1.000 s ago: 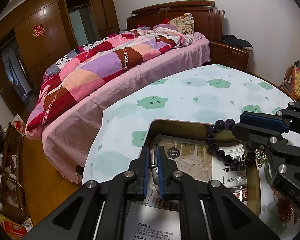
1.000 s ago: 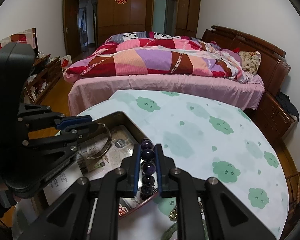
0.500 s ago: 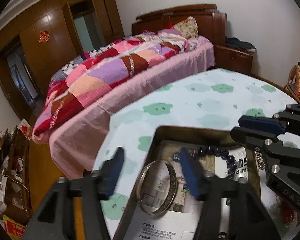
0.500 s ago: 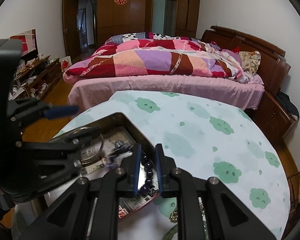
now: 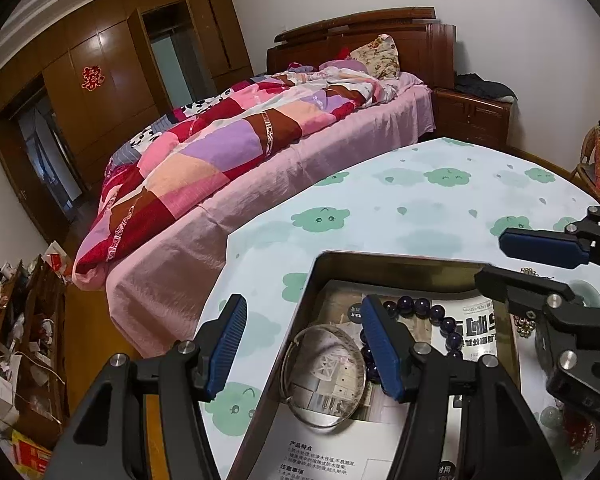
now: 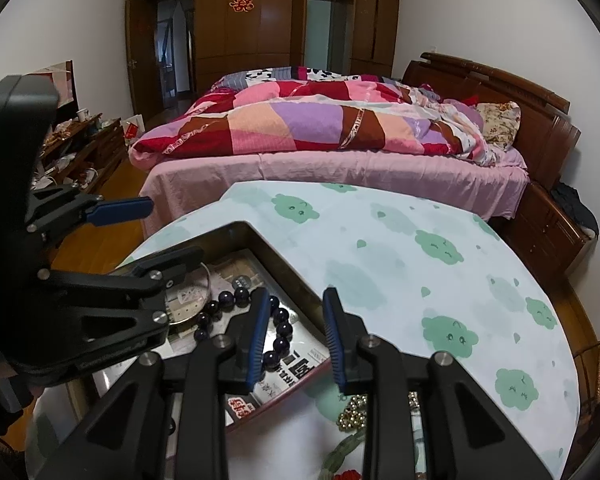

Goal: Organize jewelry
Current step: 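Open the left tool dropping the bangle into the tin while the right tool releases the bead bracelet there, then move the left tool to the pile and grasp the green jade bangle, then lift the green jade bangle with the left tool while the right tool grasps the silver watch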

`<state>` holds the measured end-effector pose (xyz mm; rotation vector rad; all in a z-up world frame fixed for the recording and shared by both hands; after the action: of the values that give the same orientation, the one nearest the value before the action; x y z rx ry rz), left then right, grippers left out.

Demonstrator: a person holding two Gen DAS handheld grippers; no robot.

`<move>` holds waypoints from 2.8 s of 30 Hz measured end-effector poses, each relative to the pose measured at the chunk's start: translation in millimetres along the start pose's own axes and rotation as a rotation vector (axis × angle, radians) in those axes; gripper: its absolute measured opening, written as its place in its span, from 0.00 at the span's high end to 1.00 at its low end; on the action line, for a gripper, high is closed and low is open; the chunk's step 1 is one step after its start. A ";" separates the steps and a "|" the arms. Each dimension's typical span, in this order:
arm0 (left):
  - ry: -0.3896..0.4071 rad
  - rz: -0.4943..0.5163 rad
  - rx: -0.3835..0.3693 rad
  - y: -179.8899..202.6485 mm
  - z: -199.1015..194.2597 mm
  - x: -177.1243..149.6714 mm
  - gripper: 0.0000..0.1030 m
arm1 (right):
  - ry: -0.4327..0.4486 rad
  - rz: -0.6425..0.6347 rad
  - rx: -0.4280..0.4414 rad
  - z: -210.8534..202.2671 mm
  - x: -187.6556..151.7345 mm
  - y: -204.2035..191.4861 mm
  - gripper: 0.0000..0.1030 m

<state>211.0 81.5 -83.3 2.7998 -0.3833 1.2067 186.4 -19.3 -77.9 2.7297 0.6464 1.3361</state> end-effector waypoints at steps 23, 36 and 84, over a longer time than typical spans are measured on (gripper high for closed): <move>0.006 0.003 -0.073 62.2 -13.8 -14.4 0.42 | -0.043 0.126 -0.101 -35.5 -64.7 94.8 0.47; -0.032 0.123 -0.192 154.5 -0.5 -25.5 0.42 | -0.151 0.298 -0.141 -32.6 -130.3 147.1 0.46; 0.015 0.063 -0.326 165.8 -27.0 -21.0 0.97 | -0.121 0.138 0.072 -57.9 -130.7 80.8 0.46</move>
<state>136.0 -70.2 -85.7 2.5166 -0.6105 1.0646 99.5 -151.3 -122.4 2.9340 0.5153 1.1815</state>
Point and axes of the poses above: each gripper's, at about its wrist camera, not at the fingertips, and z roughly the way its jaws point, y to its right, x to its top, the point moved 8 cm from there along z, roughly the way its jaws point, and after that the axes turned 15 degrees about -x, right-handed, at the moved point
